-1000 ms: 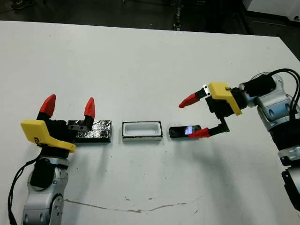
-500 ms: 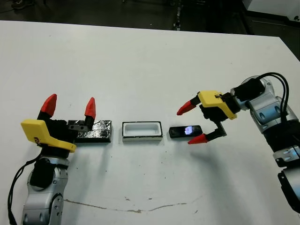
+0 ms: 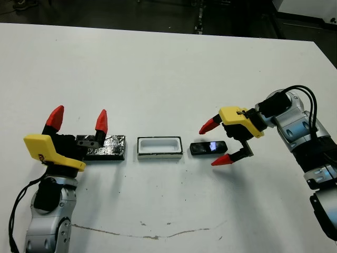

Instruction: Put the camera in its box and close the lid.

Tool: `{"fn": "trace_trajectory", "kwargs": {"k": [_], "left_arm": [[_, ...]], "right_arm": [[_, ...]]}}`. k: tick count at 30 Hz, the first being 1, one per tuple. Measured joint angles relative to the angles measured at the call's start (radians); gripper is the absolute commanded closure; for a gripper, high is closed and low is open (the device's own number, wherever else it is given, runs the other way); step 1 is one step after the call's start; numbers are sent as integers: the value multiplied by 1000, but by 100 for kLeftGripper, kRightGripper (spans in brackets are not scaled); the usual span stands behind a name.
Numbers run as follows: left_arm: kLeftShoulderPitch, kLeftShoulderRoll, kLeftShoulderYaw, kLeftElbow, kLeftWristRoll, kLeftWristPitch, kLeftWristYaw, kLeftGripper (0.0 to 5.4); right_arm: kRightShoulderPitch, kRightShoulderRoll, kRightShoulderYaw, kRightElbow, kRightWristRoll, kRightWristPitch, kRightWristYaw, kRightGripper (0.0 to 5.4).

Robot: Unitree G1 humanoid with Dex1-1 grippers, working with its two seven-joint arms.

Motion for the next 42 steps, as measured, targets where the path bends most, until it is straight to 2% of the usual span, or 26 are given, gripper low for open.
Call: {"fn": "trace_trajectory", "kwargs": {"k": [4,7,18,29,40,42], "left_arm": [[0,0,-1,0,0,0,0,0],[0,0,-2,0,0,0,0,0],[0,0,-3,4,9,-2,0,0],[0,0,-3,7,4,-2,0,0],[0,0,-2,7,7,-3,0,0],[0,0,-2,7,7,-3,0,0]], "right_arm": [[15,4,0,0,1,15,-9,1],[18,10,-3,0,1,15,-18,29],[29,14,-22,-10,5,1,-30,197],[29,1,-24,-40,-6,27,-20,367],[10,-28,-8,-106,-30,31,16,372],[6,-29,-5,-114,-35,52,16,372]]}}
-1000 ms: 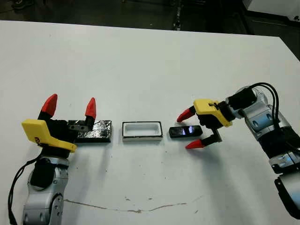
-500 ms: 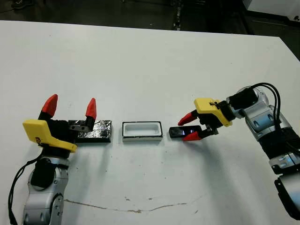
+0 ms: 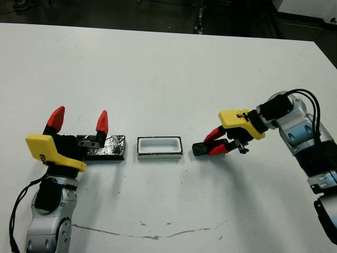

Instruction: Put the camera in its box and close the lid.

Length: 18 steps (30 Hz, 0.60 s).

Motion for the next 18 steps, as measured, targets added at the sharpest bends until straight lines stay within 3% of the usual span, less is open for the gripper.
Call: {"fn": "trace_trajectory", "kwargs": {"k": [3,7,14,18], "left_arm": [[0,0,0,0,0,-1,0,0],[0,0,1,3,0,-7,0,0],[0,0,0,2,1,-8,0,0],[0,0,-1,2,-3,-8,0,0]], "right_arm": [[0,0,-5,-17,-2,94,-9,372],[-27,1,-49,-28,49,297,-17,372],[-53,66,-180,8,210,309,-71,372],[-32,106,-224,-74,265,383,-178,372]]}}
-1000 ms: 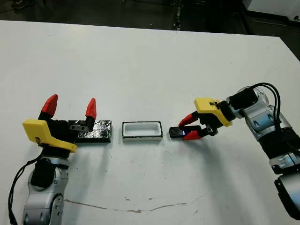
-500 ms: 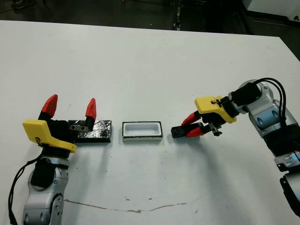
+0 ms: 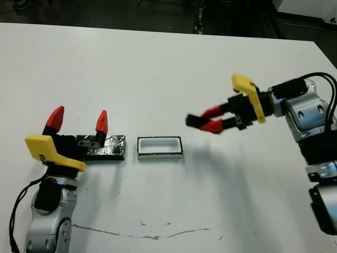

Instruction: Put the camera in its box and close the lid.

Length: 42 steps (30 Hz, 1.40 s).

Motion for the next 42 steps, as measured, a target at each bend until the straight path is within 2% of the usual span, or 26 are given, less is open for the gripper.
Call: {"fn": "trace_trajectory", "kwargs": {"k": [3,11,21,27,42], "left_arm": [[0,0,0,0,1,0,0,0],[0,-1,-6,1,9,-1,1,0],[1,-5,-8,1,18,-7,2,0],[0,-15,-8,1,18,-7,2,0],[-1,-15,-9,1,20,-7,2,0]], "right_arm": [[15,16,-2,-53,19,66,-50,372],[31,69,38,-130,41,174,-133,372],[17,133,146,-130,33,188,-167,372],[-14,139,215,-137,-7,212,-177,372],[-41,190,265,-103,-42,187,-178,372]]}}
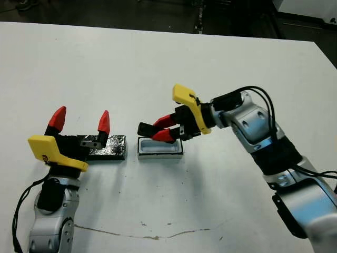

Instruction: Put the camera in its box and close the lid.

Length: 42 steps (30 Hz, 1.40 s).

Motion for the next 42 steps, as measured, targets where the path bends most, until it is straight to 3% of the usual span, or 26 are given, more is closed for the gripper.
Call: {"fn": "trace_trajectory", "kwargs": {"k": [42], "left_arm": [[0,-4,-2,-3,5,5,7,0]], "right_arm": [[28,-36,78,-3,-47,-15,27,372]]}}
